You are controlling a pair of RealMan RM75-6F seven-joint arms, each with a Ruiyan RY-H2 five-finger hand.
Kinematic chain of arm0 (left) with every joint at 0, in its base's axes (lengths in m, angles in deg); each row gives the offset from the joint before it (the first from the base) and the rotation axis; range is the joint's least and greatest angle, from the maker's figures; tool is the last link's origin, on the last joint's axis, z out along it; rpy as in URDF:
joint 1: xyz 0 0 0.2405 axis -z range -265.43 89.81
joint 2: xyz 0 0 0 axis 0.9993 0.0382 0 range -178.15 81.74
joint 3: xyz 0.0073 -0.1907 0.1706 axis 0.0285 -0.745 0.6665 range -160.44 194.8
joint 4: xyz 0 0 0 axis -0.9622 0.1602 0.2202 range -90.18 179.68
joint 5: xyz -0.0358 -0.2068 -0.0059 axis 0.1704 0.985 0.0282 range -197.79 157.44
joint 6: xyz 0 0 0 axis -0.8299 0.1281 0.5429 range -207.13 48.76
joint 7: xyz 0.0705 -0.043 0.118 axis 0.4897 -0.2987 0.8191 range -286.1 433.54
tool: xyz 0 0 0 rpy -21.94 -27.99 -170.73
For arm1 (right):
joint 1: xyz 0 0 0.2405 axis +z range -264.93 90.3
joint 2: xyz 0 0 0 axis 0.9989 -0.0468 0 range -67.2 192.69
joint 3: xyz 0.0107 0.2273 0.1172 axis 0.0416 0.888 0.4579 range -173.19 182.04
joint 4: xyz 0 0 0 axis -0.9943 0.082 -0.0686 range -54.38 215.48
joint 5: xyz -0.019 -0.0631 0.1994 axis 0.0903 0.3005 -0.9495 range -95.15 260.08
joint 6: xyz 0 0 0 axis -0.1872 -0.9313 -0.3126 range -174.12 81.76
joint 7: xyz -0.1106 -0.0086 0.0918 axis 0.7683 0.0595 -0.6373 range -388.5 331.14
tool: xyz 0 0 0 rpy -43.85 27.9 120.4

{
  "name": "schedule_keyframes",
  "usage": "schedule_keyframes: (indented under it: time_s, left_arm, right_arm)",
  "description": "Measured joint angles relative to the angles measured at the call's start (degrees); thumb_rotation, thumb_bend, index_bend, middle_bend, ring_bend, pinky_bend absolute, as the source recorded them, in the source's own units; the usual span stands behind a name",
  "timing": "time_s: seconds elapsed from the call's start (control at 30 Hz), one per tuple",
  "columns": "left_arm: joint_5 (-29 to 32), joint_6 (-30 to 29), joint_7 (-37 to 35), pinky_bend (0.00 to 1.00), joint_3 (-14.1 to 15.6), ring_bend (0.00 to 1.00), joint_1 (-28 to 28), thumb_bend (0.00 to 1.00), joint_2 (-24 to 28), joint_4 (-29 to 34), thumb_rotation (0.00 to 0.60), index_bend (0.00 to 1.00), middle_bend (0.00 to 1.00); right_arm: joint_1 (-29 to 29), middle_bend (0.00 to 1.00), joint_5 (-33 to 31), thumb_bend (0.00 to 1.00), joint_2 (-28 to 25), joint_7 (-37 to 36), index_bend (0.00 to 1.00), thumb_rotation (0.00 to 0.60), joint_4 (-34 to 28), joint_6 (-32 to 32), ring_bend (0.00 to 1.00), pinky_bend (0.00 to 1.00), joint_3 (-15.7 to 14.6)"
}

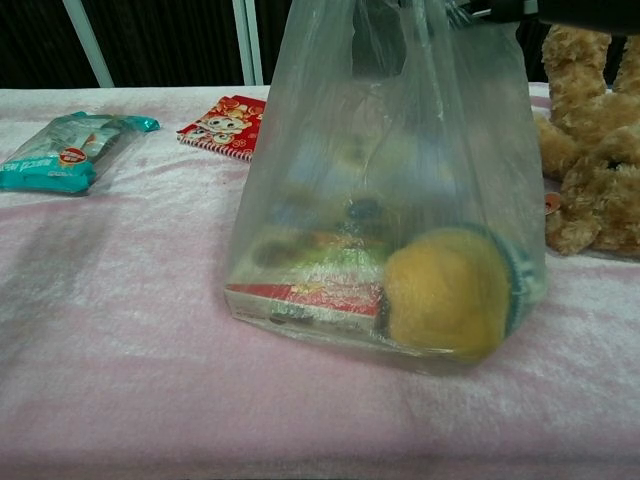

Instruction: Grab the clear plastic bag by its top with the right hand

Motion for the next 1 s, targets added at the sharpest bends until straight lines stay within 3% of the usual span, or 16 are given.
schedule_keyframes:
  time_s: [0.2, 0.5, 0.8, 1.0]
  left_arm:
    - [0.0, 0.0, 0.0, 0.0, 0.0, 0.0, 0.0, 0.0, -0.1, 0.0, 0.6, 0.0, 0.0]
    - [0.3, 0.2, 0.0, 0.0, 0.0, 0.0, 0.0, 0.0, 0.0, 0.2, 0.6, 0.0, 0.0]
    - [0.3, 0.4, -0.1, 0.0, 0.1, 0.0, 0.1, 0.0, 0.1, 0.4, 0.6, 0.0, 0.0]
    - [0.5, 0.5, -0.3, 0.0, 0.1, 0.0, 0.1, 0.0, 0.2, 0.4, 0.6, 0.0, 0.0]
  right_arm:
    - [0.6, 0.37, -0.8, 0.12, 0.4, 0.2, 0.31, 0.6, 0.0, -1.2, 0.38, 0.34, 0.1]
    - [3.0, 0.38, -3.3, 0.12, 0.1, -1.1, 0.33, 0.6, 0.0, -5.4, 0.39, 0.34, 2.6]
    - [7.6, 0.38, -11.3, 0.12, -0.8, -1.3, 0.33, 0.6, 0.0, -8.2, 0.39, 0.34, 6.2]
    - [11.3, 0.38, -21.9, 0.12, -3.8, -2.4, 0.33, 0.6, 0.0, -10.2, 0.39, 0.34, 10.9]
